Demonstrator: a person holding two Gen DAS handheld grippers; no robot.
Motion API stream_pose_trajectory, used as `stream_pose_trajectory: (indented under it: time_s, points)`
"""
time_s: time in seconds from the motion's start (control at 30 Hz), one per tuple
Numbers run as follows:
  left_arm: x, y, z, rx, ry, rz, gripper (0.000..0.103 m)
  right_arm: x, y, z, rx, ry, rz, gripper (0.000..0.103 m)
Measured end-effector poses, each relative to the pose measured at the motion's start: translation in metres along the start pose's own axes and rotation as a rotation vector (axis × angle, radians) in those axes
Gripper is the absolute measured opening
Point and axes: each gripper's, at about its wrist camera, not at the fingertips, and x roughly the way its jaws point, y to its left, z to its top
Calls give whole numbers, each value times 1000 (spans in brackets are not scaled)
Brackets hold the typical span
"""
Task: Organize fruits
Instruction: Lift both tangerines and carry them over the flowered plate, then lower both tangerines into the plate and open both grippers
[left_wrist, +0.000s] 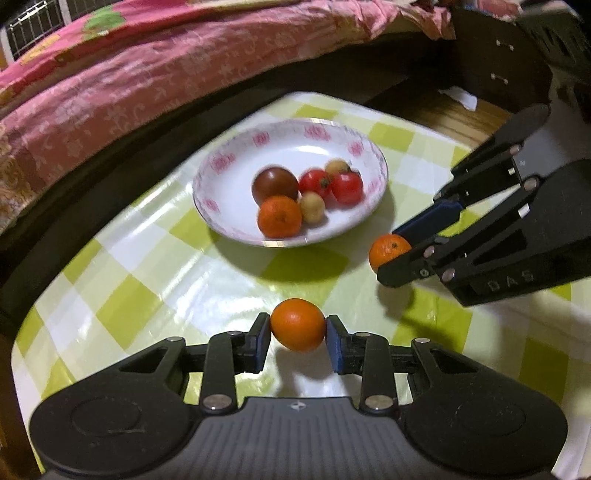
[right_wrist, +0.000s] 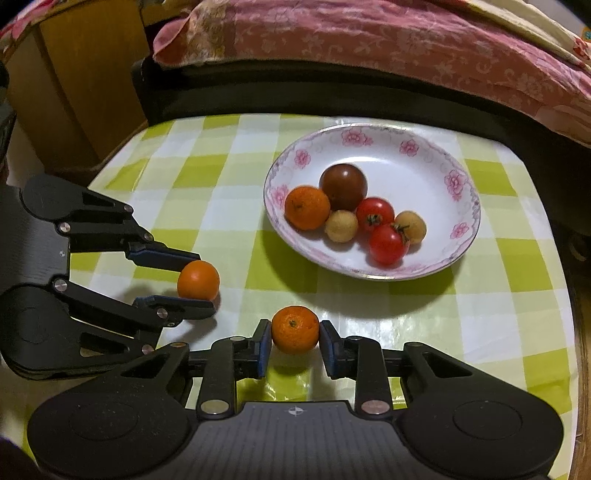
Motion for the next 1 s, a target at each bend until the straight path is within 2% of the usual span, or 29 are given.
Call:
stream_pose_trajectory:
  time_s: [0.5, 1.0]
  points:
    - [6, 10, 43, -24, -88, 57, 40, -14, -19, 23, 65, -104, -41, 25]
    - [29, 25, 55, -72, -85, 96, 40, -6, -42, 28, 127, -116, -85, 25]
